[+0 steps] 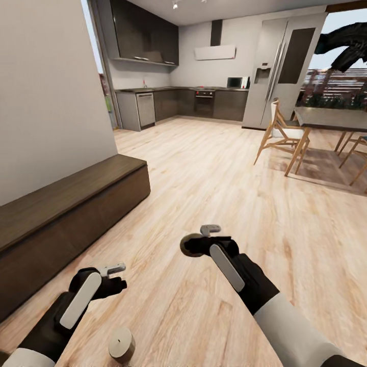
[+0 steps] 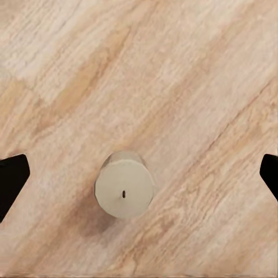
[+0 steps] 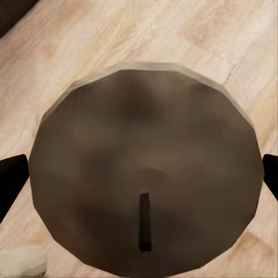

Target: Place each of the two pumpkins and all three candles from the living room inside a cabinet in the living room (use any cabinet), then make sure every cabinet is closed, and position the cauldron so it is next to a table in the living room.

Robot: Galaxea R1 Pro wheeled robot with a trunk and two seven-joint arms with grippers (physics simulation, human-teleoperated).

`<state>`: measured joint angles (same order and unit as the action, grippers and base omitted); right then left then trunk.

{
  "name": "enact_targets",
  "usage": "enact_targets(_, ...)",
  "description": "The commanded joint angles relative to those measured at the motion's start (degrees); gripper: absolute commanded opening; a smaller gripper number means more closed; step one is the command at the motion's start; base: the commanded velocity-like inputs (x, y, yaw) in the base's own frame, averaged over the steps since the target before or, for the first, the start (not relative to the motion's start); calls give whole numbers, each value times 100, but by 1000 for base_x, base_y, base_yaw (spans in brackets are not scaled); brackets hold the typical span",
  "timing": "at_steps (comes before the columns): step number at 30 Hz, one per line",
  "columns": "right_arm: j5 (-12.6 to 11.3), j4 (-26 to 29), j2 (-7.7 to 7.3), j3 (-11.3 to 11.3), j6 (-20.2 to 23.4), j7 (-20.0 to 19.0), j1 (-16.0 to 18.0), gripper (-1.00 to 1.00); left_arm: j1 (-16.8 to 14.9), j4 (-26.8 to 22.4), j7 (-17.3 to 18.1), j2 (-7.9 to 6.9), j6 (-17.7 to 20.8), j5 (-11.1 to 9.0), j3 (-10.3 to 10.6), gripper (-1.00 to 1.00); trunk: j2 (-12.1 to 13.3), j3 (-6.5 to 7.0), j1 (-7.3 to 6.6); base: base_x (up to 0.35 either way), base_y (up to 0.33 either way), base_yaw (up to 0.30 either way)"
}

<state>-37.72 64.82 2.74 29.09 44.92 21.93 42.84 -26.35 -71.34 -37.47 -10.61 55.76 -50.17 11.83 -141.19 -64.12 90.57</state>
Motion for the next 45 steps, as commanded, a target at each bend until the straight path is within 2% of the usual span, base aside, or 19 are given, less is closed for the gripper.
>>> enact_targets(1, -46, 231, -2, 5, 104, 101, -14, -100, -7, 111, -56, 70, 2, 36, 20, 100, -44, -24, 21, 0, 0, 0)
enact_targets(4, -50, 512, -2, 6, 215, 251, -51, -100, -11, 288, -29, 193, -2, 144, 26, 100, -164, -78, 87, 0, 0, 0)
enact_targets(8, -51, 544, -7, 10, 246, 474, -63, -100, -37, 366, 11, 228, 4, 151, 23, 100, -209, -162, 118, 0, 0, 0)
enact_targets(19, -126, 590, -11, 1, 190, 556, -65, -100, -46, 384, 29, 223, 11, 140, 15, 100, -224, -406, 146, 0, 0, 0)
enact_targets(45, -139, 543, -7, 1, 175, 575, -65, -100, -47, 384, 53, 176, -76, 112, -22, 100, -259, -982, 213, 0, 0, 0)
